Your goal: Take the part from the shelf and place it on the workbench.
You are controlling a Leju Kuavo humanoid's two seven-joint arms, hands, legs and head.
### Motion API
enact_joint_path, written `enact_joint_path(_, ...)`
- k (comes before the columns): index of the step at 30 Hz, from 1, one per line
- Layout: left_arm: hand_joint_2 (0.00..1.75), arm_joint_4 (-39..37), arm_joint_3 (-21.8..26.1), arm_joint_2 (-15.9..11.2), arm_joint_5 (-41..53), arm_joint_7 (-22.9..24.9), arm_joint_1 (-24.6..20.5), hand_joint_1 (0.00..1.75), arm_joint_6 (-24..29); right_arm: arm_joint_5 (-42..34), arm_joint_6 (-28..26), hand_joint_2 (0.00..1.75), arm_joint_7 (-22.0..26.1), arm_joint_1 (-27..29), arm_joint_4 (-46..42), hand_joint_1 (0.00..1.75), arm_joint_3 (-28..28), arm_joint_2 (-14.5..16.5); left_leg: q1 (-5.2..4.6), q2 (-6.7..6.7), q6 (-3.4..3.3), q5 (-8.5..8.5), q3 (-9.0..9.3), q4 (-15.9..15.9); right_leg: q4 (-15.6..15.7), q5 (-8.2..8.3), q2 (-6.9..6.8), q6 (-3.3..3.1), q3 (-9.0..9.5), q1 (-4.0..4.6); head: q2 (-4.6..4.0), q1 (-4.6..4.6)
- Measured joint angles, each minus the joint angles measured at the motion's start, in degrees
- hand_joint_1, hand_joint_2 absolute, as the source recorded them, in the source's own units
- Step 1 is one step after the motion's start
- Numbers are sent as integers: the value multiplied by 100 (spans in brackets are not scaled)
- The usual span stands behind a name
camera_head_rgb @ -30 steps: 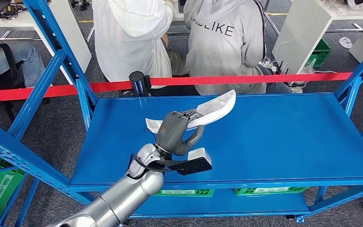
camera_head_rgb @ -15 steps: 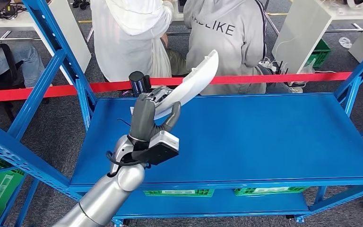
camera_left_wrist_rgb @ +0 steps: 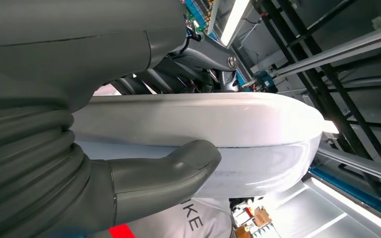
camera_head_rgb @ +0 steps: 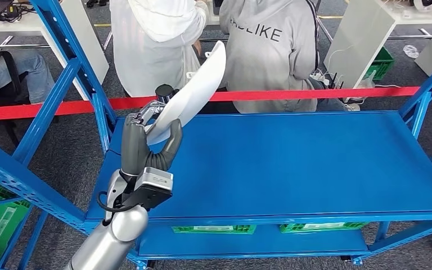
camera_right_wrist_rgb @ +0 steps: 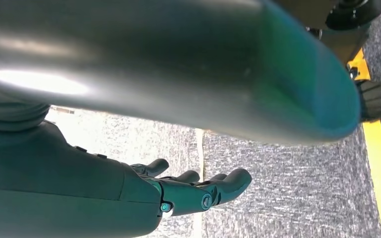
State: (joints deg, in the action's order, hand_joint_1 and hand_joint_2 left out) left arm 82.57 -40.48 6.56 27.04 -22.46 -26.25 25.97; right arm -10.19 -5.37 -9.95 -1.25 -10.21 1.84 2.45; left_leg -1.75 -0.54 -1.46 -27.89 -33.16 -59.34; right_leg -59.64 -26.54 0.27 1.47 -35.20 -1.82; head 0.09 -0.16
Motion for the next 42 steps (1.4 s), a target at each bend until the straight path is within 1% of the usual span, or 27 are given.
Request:
enact_joint_path(2,175,51,31,-16,-1,1,31,175,-8,22,3,0,-1,0,0,0,-1,6,30,10,-55,84,18,79,-28,-30,1,36,-16,4,0,2)
enact_joint_path(3,175,71,41,-19,0,0,39,175,-9,35,1,0,-2,0,0,0,-1,7,47,19,-85,129,23,129,-136,-137,1,42,-61,13,0,5)
enact_joint_path(6,175,98,55,-32,2,0,88,175,-9,60,-3,0,-18,0,0,0,-5,7,61,45,-128,203,-29,175,-1055,-741,-2,45,-414,33,0,20)
enact_joint_path(7,175,102,55,-41,3,1,120,175,-10,62,-3,0,-28,2,0,0,-6,7,60,51,-125,212,-65,157,-1359,-872,-2,50,-515,35,0,22)
enact_joint_path(8,175,107,55,-49,3,2,155,175,-10,63,-4,0,-42,4,0,0,-7,7,60,56,-118,222,-105,132,-1493,-900,-3,52,-532,35,0,22)
enact_joint_path(9,175,115,56,-56,4,4,185,175,-12,62,-6,0,-56,5,0,0,-7,7,62,58,-107,232,-148,101,-1414,-828,-5,51,-443,34,0,22)
enact_joint_path(12,175,162,58,-63,6,7,234,175,-18,52,-15,0,-91,-3,0,0,-7,3,68,52,-56,255,-264,-9,-390,-468,-9,14,204,42,0,22)
enact_joint_path(14,175,200,60,-71,8,4,251,175,-33,41,-20,0,-98,-8,0,0,-6,5,61,42,13,282,-301,-52,-98,-397,-1,-50,355,72,0,18)
enact_joint_path(17,175,249,67,-105,7,0,276,175,-61,15,-27,0,-94,-6,0,0,-4,17,61,27,139,319,-350,-68,-72,-309,-8,-179,283,70,0,10)
enact_joint_path(18,175,260,74,-121,7,0,284,175,-66,8,-32,0,-92,-5,0,0,-4,22,69,26,182,228,-395,-143,-57,-262,-16,-224,245,57,0,0)
enact_joint_path(20,175,279,91,-153,7,-1,295,175,-67,3,-38,0,-89,-3,0,0,-4,30,106,25,268,-213,-584,-619,-43,-160,-31,-281,137,36,0,-25)
enact_joint_path(22,175,292,102,-187,6,-1,311,175,-68,3,-40,0,-87,-1,0,0,-4,30,152,27,338,-667,-787,-1341,-46,-61,-36,-286,7,31,0,-38)
enact_joint_path(23,175,296,103,-203,6,-1,322,175,-68,2,-43,0,-89,-1,0,0,-4,31,171,27,360,-745,-801,-1569,-48,-11,-38,-277,-56,28,0,-38)
enact_joint_path(24,175,298,103,-216,4,-1,333,175,-69,0,-49,0,-90,-1,0,0,-4,33,188,28,373,-702,-710,-1591,-51,39,-40,-262,-121,23,0,-38)
enact_joint_path(25,175,301,103,-225,1,-1,340,175,-74,-3,-59,0,-92,-1,0,0,-4,36,203,28,378,-576,-506,-1386,-52,90,-42,-243,-180,16,0,-39)
enact_joint_path(26,175,309,103,-230,-2,-4,343,175,-80,-7,-69,0,-93,-3,0,0,-4,40,214,28,377,-442,-204,-1003,-54,139,-42,-219,-230,9,0,-39)
enact_joint_path(28,175,348,103,-230,-5,-17,342,175,-103,-14,-82,0,-87,-2,0,0,-4,49,205,18,339,-348,361,-205,-46,232,-36,-152,-289,4,0,-34)
enact_joint_path(30,175,381,103,-231,-9,-32,335,175,-122,-25,-90,0,-69,-2,0,0,-4,54,170,-1,256,-378,525,103,-18,322,-31,-66,-289,3,0,-37)
enact_joint_path(32,175,389,103,-235,-17,-37,328,175,-127,-38,-98,0,-40,5,3,0,-4,59,156,4,140,-288,446,123,18,385,-26,21,-296,-14,0,-46)
enact_joint_path(33,175,390,103,-234,-21,-37,328,175,-130,-42,-100,0,-27,10,6,0,-4,61,158,16,79,-224,399,136,-25,305,-23,47,-331,-19,0,-42)
enact_joint_path(35,175,390,103,-233,-38,-41,328,175,-130,-48,-96,0,-8,18,11,0,-4,62,169,38,-13,-76,269,162,-419,-164,-21,63,-475,-15,0,-25)
enact_joint_path(37,175,384,103,-238,-57,-49,339,175,-126,-46,-83,0,3,21,11,0,-4,63,149,42,-52,62,103,151,-1139,-694,-21,64,-654,13,0,-8)
enact_joint_path(38,175,381,103,-245,-63,-52,347,175,-122,-40,-76,0,8,22,11,0,-4,63,135,45,-59,129,11,138,-1431,-791,-20,60,-684,28,0,-4)
enact_joint_path(39,175,378,103,-253,-67,-56,354,175,-114,-31,-71,0,12,22,11,0,-4,63,121,49,-60,190,-85,119,-1559,-753,-21,47,-627,45,0,-3)
enact_joint_path(40,175,377,103,-262,-71,-58,360,175,-102,-19,-67,0,14,21,11,0,-4,63,112,52,-55,241,-176,94,-1479,-623,-21,23,-468,63,0,-3)
enact_joint_path(41,175,378,103,-270,-75,-60,364,175,-88,-3,-63,0,15,20,11,0,-4,62,107,53,-47,285,-262,62,-1210,-478,-21,-11,-213,84,0,-3)
enact_joint_path(42,175,384,104,-276,-81,-62,368,175,-70,17,-58,0,14,14,11,0,-4,61,102,54,-34,324,-337,28,-811,-434,-21,-55,91,108,0,-2)
